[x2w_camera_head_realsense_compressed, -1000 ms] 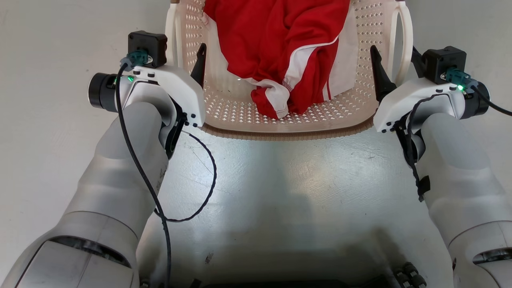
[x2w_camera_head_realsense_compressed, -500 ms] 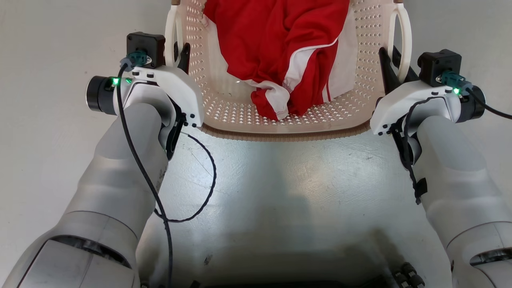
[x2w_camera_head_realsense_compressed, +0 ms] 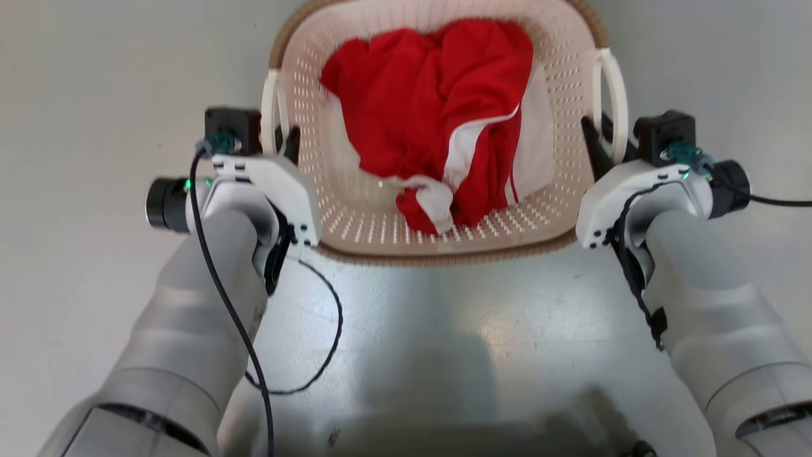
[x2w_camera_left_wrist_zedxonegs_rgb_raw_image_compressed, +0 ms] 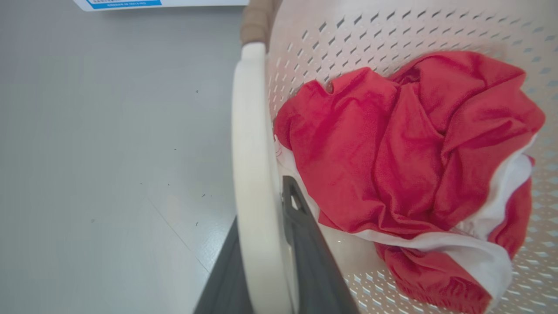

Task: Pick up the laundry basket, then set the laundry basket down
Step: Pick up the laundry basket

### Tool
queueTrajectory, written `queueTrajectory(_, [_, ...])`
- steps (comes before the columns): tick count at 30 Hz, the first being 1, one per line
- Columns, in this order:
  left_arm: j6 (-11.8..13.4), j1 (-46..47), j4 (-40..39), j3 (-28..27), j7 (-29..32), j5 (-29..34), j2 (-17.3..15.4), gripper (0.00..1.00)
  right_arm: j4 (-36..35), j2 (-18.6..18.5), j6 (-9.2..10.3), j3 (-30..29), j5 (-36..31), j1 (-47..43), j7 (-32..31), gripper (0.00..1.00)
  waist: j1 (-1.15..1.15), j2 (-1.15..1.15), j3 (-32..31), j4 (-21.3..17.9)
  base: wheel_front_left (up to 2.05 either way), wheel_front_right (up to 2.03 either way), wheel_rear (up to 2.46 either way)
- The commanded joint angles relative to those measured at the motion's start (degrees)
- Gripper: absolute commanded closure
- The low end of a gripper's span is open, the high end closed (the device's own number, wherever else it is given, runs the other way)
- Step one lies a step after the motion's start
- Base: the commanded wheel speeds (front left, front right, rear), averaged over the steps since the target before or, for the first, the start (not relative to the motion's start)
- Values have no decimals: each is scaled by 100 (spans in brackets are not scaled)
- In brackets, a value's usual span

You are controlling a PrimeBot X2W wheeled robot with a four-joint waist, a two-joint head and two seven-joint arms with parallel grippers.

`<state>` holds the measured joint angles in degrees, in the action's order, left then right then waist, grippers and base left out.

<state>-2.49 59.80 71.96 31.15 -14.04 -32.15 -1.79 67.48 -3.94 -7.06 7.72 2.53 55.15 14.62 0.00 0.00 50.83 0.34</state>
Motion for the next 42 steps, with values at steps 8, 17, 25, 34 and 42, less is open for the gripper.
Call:
queueTrajectory(8, [-15, -951, 55, 131, 145, -336, -109, 100, -21, 106, -43, 1058, 831, -995, -223, 100, 0, 0, -1228, -112, 0, 0, 0])
queueTrajectory(17, [38, -1989, 143, 242, 383, -636, -109, 100, -325, 106, -43, 2181, 1853, -1892, -890, 100, 0, 0, -2643, -401, 0, 0, 0])
queueTrajectory(25, [93, -2768, 152, 383, 614, -907, -109, 100, -470, 106, -43, 2898, 2330, -2485, -1392, 100, 0, 0, -3713, -664, 0, 0, 0])
queueTrajectory(34, [222, -3480, -230, 887, 888, -1109, -109, 100, -423, 106, -43, 3332, 2607, -3114, -1667, 100, 0, 0, -4667, -603, 0, 0, 0])
queueTrajectory(42, [433, -3845, -587, 1406, 1046, -1269, -109, 100, -444, 106, -43, 3522, 2823, -3444, -1799, 100, 0, 0, -5028, -447, 0, 0, 0])
